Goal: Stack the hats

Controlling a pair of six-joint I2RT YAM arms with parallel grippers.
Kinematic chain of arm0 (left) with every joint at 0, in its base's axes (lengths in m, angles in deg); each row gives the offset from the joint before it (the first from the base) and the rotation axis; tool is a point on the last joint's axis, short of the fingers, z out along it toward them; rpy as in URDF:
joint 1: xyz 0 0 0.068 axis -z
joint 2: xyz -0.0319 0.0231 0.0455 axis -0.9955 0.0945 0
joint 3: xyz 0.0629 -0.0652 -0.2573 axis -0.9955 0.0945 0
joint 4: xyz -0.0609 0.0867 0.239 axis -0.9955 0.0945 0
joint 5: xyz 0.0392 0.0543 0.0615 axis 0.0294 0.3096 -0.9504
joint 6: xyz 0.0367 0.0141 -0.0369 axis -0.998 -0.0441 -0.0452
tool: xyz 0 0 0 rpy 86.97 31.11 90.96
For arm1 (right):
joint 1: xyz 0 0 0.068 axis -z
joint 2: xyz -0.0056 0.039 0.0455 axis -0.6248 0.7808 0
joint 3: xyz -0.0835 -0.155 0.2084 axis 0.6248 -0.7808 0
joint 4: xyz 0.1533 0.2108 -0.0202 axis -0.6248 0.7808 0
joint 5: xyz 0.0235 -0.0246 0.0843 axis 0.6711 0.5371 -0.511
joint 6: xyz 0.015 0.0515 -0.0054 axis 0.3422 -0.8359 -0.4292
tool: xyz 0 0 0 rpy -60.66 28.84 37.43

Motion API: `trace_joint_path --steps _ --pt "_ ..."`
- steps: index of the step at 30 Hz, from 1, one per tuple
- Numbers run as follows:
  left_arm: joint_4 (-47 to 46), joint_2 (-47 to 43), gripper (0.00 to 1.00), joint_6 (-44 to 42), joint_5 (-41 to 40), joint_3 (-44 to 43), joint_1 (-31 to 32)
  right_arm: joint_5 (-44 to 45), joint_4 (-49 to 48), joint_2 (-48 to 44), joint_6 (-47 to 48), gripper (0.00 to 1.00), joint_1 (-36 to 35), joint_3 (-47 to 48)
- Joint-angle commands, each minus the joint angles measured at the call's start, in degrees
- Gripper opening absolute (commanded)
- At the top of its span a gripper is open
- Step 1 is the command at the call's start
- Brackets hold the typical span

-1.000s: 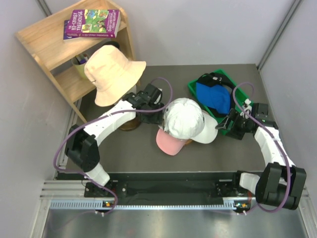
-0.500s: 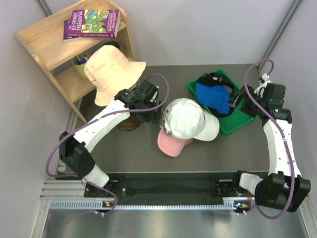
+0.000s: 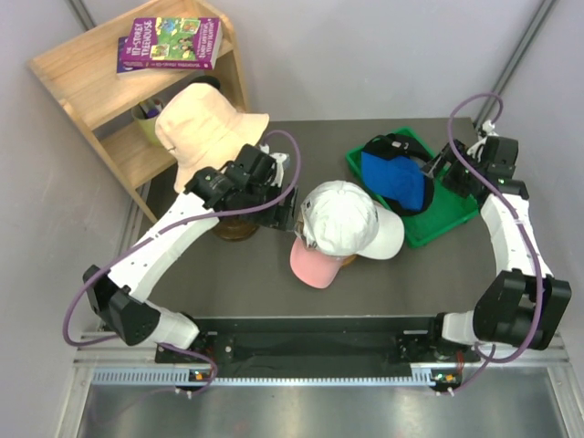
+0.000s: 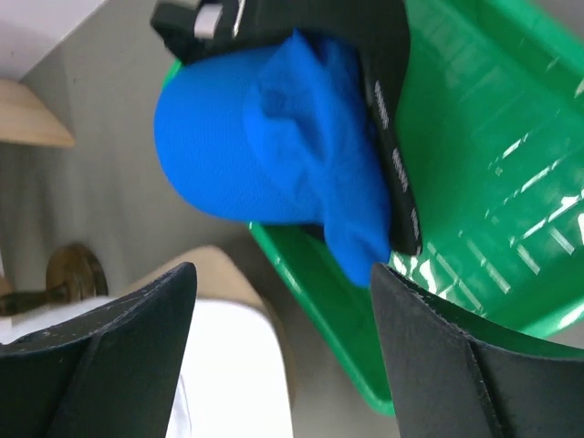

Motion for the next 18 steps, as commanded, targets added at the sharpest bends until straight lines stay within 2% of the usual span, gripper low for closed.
trace_joint_path --steps 1,5,15,17,18 --pt "-7.3 -0.9 0.81 -1.7 4.2 -3.5 -0.1 4.4 -6.7 2.6 1.3 0.75 -0.9 5.6" --pt "-11.5 1.8 0.81 -2.7 5.6 -6.2 -0.2 9.6 -7.1 6.4 3.5 0.75 -1.7 8.4" --pt "-14.0 9.6 0.82 -4.0 5.1 -18.8 -0.1 11.0 -8.0 17.6 6.5 0.69 -4.1 11.9" --pt "-14.5 10.8 0.82 -4.0 4.9 -20.3 -0.1 11.7 -8.5 18.7 6.3 0.65 -4.4 11.9" --pt "-14.9 11.1 0.82 -3.9 4.7 -21.4 -0.1 12.1 -8.7 19.7 5.9 0.58 -4.4 11.9"
